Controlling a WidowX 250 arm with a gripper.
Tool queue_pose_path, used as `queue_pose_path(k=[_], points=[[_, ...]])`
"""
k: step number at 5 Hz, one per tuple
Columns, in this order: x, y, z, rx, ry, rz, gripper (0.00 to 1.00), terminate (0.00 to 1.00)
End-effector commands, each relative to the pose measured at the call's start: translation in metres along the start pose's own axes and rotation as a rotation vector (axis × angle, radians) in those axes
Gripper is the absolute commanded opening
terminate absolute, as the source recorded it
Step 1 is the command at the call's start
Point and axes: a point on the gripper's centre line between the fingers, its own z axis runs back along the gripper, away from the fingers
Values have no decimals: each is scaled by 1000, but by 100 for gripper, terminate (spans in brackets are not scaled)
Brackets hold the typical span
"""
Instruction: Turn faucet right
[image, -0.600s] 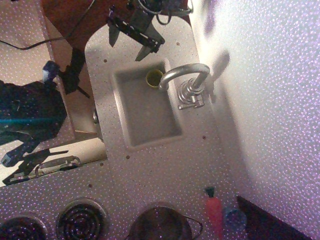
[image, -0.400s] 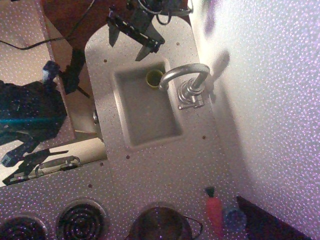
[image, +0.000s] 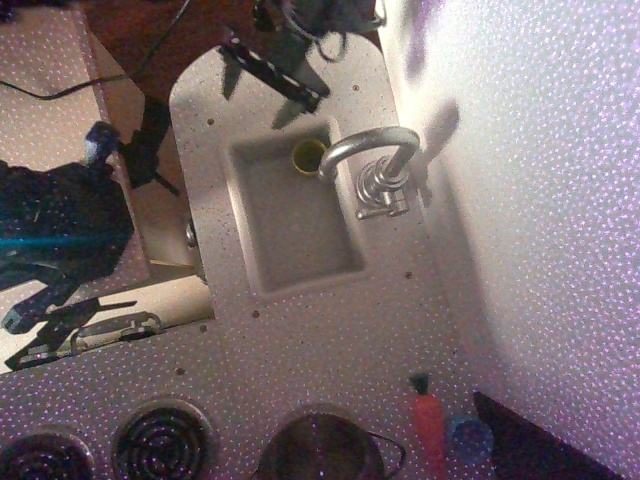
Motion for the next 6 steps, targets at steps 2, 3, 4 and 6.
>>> queue_pose_path(k=[2, 3, 4, 6], points=[[-60, -52, 18, -72, -92, -276, 100, 0], [-71, -53, 18, -114, -89, -315, 100, 0], [-83, -60, 11, -93, -86, -347, 100, 0], [-102, -62, 4, -86, -117, -381, 100, 0]])
